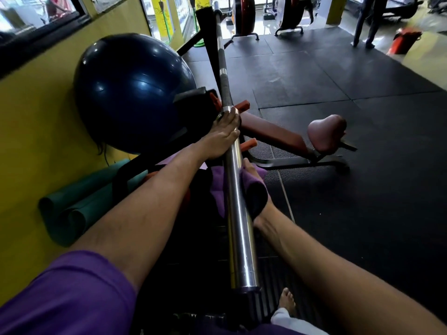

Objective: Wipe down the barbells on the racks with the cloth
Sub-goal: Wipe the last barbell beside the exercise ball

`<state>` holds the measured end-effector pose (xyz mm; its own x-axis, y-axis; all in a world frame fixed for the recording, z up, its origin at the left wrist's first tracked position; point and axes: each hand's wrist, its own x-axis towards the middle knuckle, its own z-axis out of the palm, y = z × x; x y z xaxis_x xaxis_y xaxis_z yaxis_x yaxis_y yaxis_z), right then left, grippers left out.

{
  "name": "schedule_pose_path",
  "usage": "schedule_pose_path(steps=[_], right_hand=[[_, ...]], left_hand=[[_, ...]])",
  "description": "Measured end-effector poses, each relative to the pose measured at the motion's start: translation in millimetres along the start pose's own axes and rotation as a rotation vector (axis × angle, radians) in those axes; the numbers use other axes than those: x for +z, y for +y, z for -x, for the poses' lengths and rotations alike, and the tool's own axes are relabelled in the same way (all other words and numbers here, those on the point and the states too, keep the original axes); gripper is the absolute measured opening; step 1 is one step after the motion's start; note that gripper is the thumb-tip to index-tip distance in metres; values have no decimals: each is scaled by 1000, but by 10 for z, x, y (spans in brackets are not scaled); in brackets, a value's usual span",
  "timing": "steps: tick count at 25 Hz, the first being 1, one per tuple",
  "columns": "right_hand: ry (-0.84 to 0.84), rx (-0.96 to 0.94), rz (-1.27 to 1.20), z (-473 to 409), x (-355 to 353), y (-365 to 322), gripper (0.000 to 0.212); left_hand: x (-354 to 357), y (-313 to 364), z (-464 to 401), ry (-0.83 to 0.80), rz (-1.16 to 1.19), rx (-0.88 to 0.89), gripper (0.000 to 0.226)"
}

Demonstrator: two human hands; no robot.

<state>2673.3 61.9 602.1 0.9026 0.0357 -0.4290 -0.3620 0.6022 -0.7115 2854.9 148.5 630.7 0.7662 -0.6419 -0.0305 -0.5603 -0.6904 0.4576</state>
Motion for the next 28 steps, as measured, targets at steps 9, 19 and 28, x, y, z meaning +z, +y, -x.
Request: schedule_pose_path(steps=[9,19,28], right_hand=[[-83,-836,998,677,-482,-263,23],[-583,-1081,1665,1141,-450,178,54],[-673,-1060,1737,1169,-402,161,36]], left_hand=[[194,275,609,8,178,-39,60],[274,314,604,55,168,-68,56],[241,335,622,34,138,-70,57]])
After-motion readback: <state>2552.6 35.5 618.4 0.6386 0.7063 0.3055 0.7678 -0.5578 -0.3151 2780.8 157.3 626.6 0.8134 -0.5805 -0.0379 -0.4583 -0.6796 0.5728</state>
